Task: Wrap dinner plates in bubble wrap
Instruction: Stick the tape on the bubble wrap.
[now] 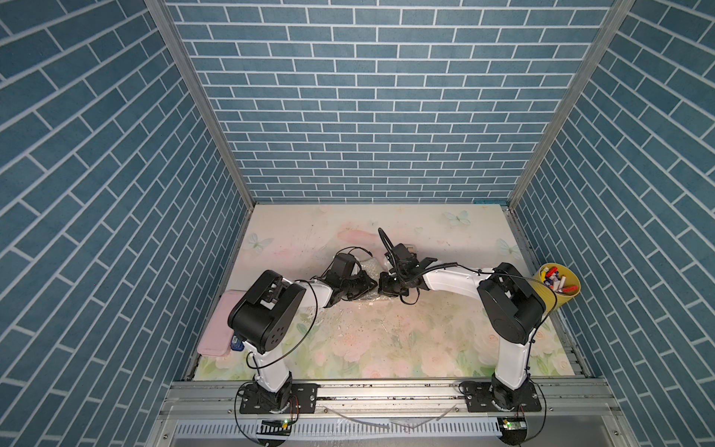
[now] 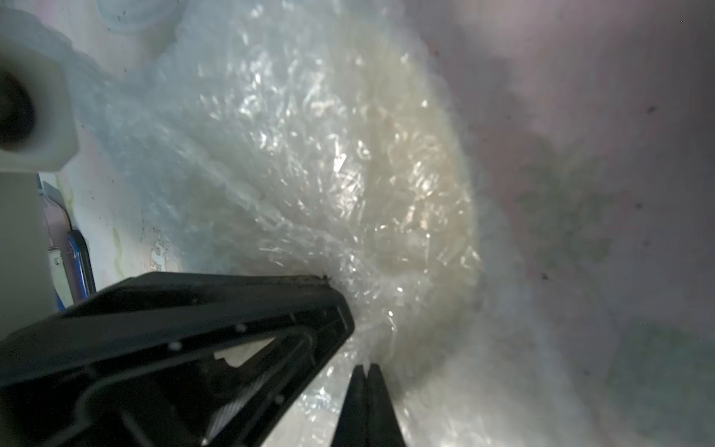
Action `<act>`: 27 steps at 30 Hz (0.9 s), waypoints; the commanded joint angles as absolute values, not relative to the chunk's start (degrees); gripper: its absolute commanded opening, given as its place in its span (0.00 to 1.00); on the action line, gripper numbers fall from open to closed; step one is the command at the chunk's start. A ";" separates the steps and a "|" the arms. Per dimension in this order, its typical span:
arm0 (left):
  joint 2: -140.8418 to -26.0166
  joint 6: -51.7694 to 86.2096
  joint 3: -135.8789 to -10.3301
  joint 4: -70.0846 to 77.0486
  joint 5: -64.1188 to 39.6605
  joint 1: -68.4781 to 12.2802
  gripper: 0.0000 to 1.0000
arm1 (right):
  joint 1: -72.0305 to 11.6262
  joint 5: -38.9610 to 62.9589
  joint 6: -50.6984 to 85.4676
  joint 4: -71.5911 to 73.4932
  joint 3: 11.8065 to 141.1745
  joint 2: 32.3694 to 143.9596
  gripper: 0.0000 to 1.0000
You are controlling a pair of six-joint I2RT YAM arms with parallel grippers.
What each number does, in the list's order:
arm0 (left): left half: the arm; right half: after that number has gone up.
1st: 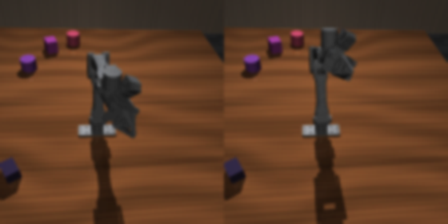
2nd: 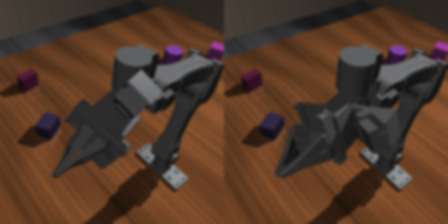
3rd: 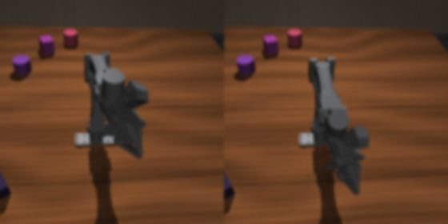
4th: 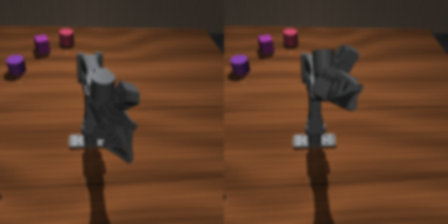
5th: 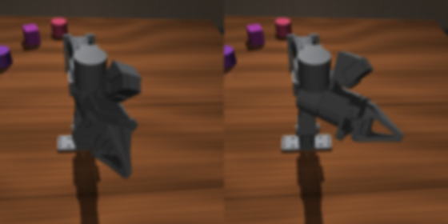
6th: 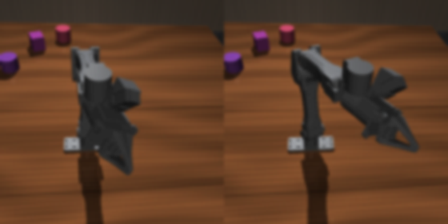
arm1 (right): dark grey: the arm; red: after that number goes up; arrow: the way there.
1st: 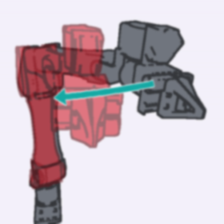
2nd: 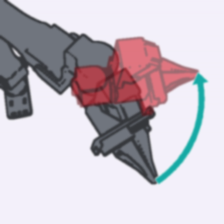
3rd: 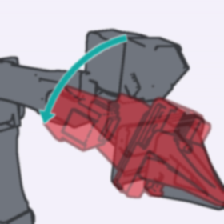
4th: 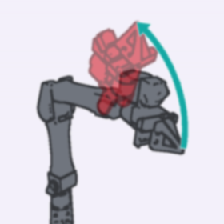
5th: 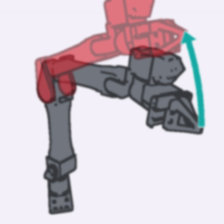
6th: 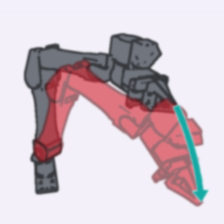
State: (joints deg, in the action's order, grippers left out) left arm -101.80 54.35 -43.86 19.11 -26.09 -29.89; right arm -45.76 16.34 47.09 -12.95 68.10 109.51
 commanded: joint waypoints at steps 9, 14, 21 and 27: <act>-94.58 46.49 -53.92 -6.10 -20.77 -29.81 0.77 | -46.21 16.25 50.08 -14.52 66.54 111.18 0.00; -89.68 42.97 -56.12 -12.46 -17.50 -29.59 0.99 | -46.23 17.54 49.26 -14.66 67.78 111.23 0.00; -80.51 40.30 -57.22 -20.57 -12.54 -29.02 0.99 | -46.21 18.01 45.18 -17.60 75.22 104.23 0.04; -68.82 36.91 -55.73 -27.12 -7.10 -26.32 1.00 | -46.16 12.34 42.32 -23.83 81.37 100.23 0.17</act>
State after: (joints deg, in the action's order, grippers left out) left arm -73.10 40.29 -55.83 -20.95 -11.64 -27.83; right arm -45.95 16.16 45.10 -19.11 78.32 104.14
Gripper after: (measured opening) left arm 0.993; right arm 0.158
